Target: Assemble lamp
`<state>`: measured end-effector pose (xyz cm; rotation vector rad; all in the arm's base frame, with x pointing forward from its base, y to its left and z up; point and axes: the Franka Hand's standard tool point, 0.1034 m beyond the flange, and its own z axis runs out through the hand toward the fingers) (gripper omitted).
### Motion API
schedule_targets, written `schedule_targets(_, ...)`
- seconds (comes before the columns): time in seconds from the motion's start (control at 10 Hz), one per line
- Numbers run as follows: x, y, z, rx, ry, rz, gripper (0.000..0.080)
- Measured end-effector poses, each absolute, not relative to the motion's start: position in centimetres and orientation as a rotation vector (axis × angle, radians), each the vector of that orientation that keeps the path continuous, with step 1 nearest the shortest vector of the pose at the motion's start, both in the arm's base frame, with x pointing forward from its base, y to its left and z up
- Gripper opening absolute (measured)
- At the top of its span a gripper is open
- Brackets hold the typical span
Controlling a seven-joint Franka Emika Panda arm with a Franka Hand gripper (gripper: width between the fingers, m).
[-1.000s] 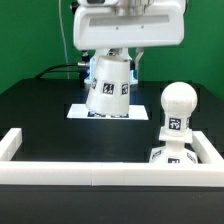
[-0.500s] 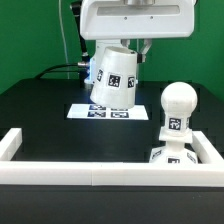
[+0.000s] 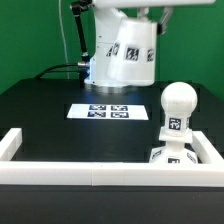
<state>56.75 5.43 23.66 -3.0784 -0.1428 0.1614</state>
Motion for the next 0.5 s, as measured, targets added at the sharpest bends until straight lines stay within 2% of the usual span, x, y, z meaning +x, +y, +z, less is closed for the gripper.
schedule_targets(0.3,59.9,8.1,25.8,-3.080,-0.126,0.113,0.0045)
schedule_targets(0.5,61.2,9.8,24.9,-3.083,-0.110,0.105,0.0045)
